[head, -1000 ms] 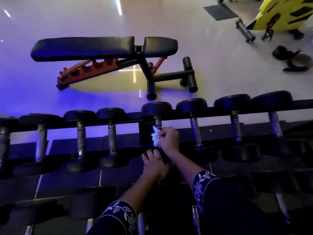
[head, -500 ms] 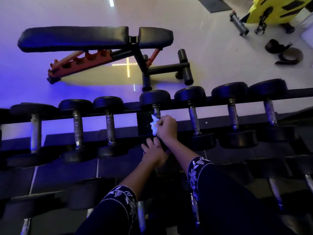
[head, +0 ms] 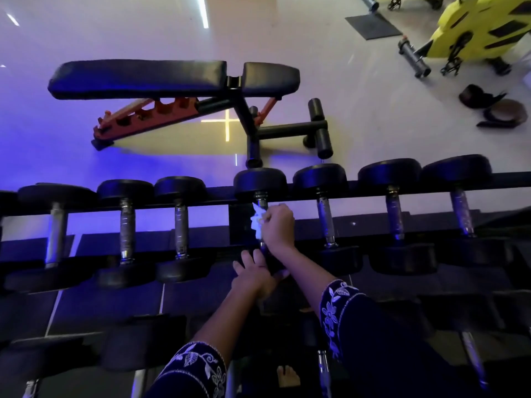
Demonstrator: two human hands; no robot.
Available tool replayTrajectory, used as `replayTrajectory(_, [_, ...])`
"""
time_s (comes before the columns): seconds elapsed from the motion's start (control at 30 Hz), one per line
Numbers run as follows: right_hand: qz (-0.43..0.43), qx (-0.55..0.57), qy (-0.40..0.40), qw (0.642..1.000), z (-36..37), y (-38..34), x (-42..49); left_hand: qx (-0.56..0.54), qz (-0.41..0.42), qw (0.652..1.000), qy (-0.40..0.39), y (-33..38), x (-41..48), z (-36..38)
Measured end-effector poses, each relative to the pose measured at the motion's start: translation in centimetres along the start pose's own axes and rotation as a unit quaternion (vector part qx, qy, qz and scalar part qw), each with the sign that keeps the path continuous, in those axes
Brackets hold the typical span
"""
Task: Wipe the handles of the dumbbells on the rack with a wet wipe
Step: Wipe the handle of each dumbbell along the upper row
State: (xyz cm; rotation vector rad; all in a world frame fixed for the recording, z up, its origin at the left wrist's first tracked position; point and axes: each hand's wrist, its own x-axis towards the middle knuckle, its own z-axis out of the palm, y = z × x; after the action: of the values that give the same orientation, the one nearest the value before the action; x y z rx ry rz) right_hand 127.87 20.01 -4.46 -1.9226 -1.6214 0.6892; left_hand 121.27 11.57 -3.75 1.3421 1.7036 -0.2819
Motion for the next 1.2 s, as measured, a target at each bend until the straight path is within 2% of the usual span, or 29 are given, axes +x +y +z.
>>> replayTrajectory(0.17, [0.041, 0.017, 0.012, 0.999, -0.3, -1.0, 2.9, 0.003, -0.002, 1.0, -0.009, 0.0, 0.1, 0.0])
replayTrajectory(0.37, [0.001, 0.011, -0.024, 1.0, 0.5, 1.7, -1.9, 0.008, 0.007, 1.0, -0.011, -0.1, -0.2, -0.1])
replayTrajectory(0.5, [-0.005, 0.033, -0.008, 0.999, 0.6, 1.2, 0.5, 0.007, 0.005, 1.0, -0.019, -0.1, -0.2, -0.4])
replayTrajectory(0.7, [0.067, 0.133, 0.033, 0.988, 0.1, 0.6, 1.5, 0.019, 0.003, 1.0, -0.015, 0.1, -0.6, -0.4])
replayTrajectory(0.87, [0.063, 0.131, 0.001, 0.989, 0.3, 2.0, -2.6, 0.023, 0.009, 1.0, -0.015, 0.0, -0.6, -0.5])
replayTrajectory(1.1, [0.089, 0.157, 0.033, 0.983, -0.5, 0.5, 1.0, 0.024, 0.003, 1.0, -0.007, 0.0, -0.5, -0.5])
replayTrajectory(1.2, [0.094, 0.135, 0.009, 0.986, -0.9, 0.6, 1.1, 0.02, 0.001, 1.0, -0.005, 0.0, -0.6, -0.4])
